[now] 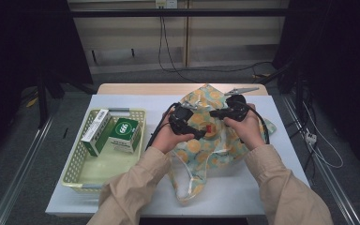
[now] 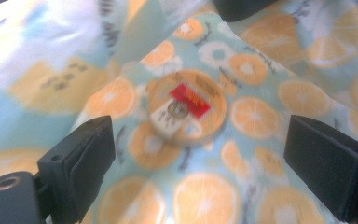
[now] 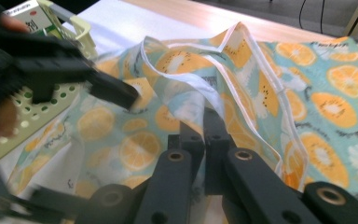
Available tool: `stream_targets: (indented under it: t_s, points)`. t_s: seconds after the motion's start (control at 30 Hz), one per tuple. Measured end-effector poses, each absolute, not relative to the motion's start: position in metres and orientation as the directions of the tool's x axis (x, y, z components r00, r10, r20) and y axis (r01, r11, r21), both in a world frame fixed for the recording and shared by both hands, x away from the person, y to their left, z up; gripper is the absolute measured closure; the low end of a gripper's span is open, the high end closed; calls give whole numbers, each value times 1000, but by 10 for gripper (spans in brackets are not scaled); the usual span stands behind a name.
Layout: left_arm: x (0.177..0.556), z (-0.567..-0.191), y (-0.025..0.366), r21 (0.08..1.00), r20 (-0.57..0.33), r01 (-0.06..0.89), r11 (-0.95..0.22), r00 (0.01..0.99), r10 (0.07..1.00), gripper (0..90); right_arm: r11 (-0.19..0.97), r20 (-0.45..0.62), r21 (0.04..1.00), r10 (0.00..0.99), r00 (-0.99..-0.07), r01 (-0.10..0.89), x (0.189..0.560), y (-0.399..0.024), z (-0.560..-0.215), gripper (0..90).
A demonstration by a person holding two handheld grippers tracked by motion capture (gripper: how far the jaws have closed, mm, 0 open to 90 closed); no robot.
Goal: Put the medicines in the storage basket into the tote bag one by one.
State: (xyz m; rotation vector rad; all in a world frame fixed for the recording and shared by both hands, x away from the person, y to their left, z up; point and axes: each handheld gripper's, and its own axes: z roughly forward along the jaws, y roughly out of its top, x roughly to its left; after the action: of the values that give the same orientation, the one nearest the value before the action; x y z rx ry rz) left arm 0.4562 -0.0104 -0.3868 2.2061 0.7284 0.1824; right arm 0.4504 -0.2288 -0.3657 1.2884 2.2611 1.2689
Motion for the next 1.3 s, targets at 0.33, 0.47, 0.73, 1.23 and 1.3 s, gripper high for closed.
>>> stream_targets:
  t_s: [0.33, 0.47, 0.73, 1.23, 1.3]
  points:
    - [438, -358, 34, 752, -133, 434, -496, 837, 530, 87, 237, 193, 779, 790, -582, 580, 447, -224, -371, 898]
    - [429, -347, 47, 753, -149, 452, -478, 825, 545, 84, 239, 188, 780, 791, -582, 578, 445, -224, -368, 898]
    - [408, -334, 48, 761, -175, 464, -454, 819, 546, 78, 243, 179, 782, 795, -580, 574, 443, -225, -366, 898]
    - [406, -303, 90, 749, -95, 467, -469, 777, 622, 82, 246, 171, 784, 797, -579, 571, 441, -227, -364, 898]
    - [408, -302, 99, 750, -97, 475, -460, 767, 634, 82, 245, 173, 783, 797, -578, 572, 441, -228, -364, 898]
